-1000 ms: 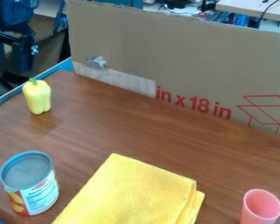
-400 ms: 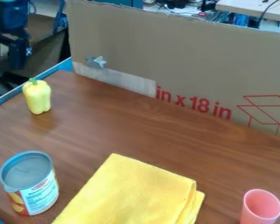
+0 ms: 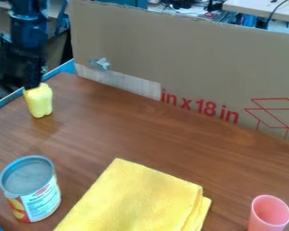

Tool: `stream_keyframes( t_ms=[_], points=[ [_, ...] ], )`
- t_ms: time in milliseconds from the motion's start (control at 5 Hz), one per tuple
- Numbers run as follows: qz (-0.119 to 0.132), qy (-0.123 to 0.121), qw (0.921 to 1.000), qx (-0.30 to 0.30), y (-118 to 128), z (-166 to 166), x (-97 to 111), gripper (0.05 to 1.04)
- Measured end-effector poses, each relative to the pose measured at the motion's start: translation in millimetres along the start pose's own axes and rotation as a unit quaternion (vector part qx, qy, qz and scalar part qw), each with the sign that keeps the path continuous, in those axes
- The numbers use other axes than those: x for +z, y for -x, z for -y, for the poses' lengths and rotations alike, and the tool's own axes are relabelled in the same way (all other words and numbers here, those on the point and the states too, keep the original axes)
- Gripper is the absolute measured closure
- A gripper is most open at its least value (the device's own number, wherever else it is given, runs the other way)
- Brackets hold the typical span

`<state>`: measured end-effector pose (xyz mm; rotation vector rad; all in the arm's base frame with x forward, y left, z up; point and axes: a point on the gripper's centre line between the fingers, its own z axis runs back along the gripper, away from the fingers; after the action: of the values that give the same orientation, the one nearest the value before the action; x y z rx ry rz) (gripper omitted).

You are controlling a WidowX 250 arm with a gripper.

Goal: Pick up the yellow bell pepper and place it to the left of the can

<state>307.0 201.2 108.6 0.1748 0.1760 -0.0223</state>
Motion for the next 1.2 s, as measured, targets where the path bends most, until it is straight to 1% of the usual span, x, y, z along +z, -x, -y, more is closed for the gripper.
stream_keyframes(
  t_ms=[200, 400, 600, 800, 1000, 1200],
  points=[
    [0.000, 0.006, 1.0000, -0.005, -12.2, -0.8, -3.5, 0.083],
    [-0.011, 0.011, 0.9999, 0.000, -20.6, -3.6, -11.2, 0.083],
    [-0.026, 0.018, 0.9995, 0.003, -28.0, -5.5, -18.1, 0.083],
    [-0.048, 0.031, 0.9984, 0.004, -30.8, -5.6, -24.6, 0.118],
    [-0.050, 0.031, 0.9982, 0.009, -31.8, -6.0, -25.0, 0.354],
    [-0.042, 0.034, 0.9985, 0.009, -33.2, -5.3, -23.3, 0.535]
  ],
)
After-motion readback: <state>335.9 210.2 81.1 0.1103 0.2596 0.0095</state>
